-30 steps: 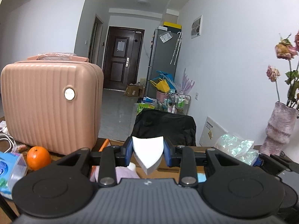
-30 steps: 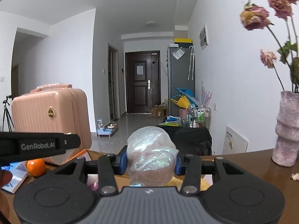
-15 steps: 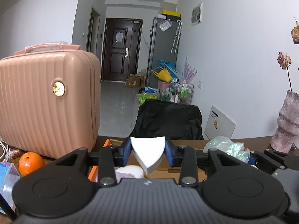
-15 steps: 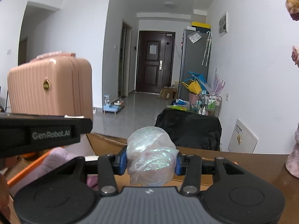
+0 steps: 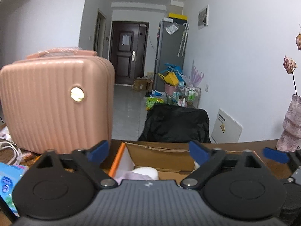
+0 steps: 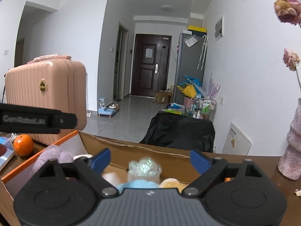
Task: Organize soft objects
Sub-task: 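Open the left tool over the box while the right tool releases the bag ball inside, then withdraw both open tools back from the box over the table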
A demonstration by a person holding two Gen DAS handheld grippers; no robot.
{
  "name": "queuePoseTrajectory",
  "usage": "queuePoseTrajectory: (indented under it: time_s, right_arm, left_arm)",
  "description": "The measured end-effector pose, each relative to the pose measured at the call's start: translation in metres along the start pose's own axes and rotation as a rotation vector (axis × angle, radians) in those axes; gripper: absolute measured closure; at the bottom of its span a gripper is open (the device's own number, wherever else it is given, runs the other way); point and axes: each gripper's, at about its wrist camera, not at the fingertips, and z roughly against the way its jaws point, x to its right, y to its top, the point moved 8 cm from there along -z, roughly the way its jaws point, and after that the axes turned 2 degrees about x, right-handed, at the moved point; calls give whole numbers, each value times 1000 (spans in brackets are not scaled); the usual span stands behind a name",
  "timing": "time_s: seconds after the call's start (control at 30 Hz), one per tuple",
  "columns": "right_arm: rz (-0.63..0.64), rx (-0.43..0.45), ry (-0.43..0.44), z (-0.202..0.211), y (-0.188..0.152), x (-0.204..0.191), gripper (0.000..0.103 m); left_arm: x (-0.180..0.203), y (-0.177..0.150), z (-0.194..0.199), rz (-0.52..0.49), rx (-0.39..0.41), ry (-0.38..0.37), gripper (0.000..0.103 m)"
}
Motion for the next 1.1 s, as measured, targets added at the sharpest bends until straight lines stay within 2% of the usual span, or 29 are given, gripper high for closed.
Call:
queuePoseTrajectory:
  time_s: [0.03,0.43,1.1]
  right_arm:
    - [-3,9,-5,3,1,2,0]
    - [-24,63,-39,44,6,19,0]
    - [-61,136,-47,163,-12,30,0]
  left_arm:
    - [-2,1,4,-1,10,9,0]
    - [-14,12,46,10,93,21,0]
    - [-10,-20,163,-42,162,23,0]
